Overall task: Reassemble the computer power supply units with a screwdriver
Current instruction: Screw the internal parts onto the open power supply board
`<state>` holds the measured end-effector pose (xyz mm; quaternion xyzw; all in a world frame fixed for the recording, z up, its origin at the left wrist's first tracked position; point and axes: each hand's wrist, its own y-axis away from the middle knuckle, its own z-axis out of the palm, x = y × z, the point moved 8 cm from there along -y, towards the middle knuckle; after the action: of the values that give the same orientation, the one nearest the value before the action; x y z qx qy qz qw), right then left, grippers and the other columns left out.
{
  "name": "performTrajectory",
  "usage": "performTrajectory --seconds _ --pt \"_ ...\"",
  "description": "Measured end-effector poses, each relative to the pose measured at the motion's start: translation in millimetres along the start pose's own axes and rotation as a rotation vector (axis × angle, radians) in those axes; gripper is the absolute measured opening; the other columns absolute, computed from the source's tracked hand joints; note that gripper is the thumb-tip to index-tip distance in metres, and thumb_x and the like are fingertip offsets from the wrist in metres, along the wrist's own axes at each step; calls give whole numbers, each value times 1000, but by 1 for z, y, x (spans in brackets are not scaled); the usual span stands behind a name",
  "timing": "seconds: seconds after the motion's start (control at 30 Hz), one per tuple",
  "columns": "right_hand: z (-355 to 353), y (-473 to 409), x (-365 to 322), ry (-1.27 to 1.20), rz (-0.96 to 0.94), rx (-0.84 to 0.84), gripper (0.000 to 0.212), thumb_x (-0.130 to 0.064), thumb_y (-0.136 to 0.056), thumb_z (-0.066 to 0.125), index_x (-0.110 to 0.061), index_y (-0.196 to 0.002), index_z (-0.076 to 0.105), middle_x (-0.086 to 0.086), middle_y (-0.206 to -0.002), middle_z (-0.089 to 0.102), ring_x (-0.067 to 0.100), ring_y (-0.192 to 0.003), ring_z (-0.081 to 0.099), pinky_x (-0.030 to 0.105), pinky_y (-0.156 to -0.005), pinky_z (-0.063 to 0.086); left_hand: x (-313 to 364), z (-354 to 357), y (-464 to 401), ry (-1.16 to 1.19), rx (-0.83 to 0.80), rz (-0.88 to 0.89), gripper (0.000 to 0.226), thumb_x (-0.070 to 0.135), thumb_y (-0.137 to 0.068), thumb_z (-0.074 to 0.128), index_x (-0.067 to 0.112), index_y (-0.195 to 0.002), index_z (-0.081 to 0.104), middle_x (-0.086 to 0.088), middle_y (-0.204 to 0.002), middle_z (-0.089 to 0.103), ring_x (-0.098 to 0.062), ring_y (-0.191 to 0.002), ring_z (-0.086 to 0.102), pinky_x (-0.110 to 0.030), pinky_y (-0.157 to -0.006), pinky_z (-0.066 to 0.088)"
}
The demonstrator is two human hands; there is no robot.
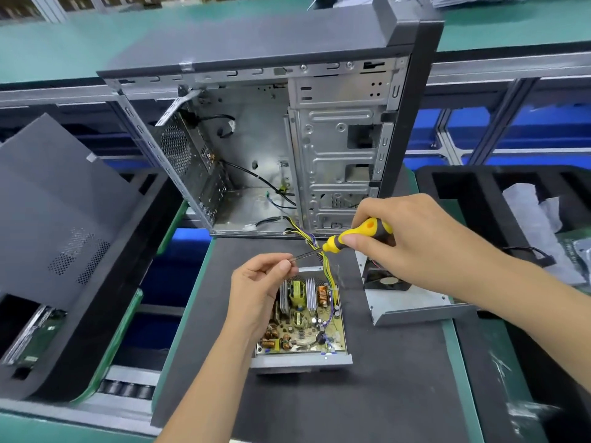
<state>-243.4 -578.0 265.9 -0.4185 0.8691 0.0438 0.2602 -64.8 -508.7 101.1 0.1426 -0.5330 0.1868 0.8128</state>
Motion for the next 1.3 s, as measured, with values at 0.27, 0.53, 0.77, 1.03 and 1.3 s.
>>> performTrajectory --seconds 0.27,0.53,0.77,1.03,1.3 --pt "-6 -5 4 4 11 -31 31 -43 -87 56 -15 -77 62 -8 -51 55 8 -55 46 24 -50 35 20 13 -3 -244 -90 107 11 6 -72 74 13 -77 79 -7 -75 72 -22 -69 71 -23 -69 55" --pt "-15 -12 20 -84 89 -92 29 -42 -86 58 -17 -74 67 -16 -53 62 7 -44 39 14 -45 33 32 31 9 -543 -179 288 17 18 -76 77 26 -91 77 1 -85 74 -16 -80 71 -20 -77 53" --pt "-9 -7 24 -66 105 -116 30 -45 -86 56 -19 -75 66 -21 -48 57 9 -43 38 17 -45 33 28 32 9 -570 -180 294 29 19 -74 80 36 -97 75 4 -87 73 -18 -84 71 -23 -81 55" --pt "-10 -5 25 -38 107 -99 30 -46 -86 56 -20 -73 65 -22 -54 62 6 -42 39 14 -45 34 27 37 9 -610 -222 311 33 7 -76 79 28 -101 74 5 -90 73 -15 -87 72 -23 -82 55" --pt "-12 -3 24 4 83 -90 33 -49 -84 54 -20 -72 64 -21 -51 59 8 -42 38 17 -45 34 21 41 9 -616 -295 286 47 15 -74 81 20 -118 66 2 -111 70 -17 -106 68 -25 -90 54"
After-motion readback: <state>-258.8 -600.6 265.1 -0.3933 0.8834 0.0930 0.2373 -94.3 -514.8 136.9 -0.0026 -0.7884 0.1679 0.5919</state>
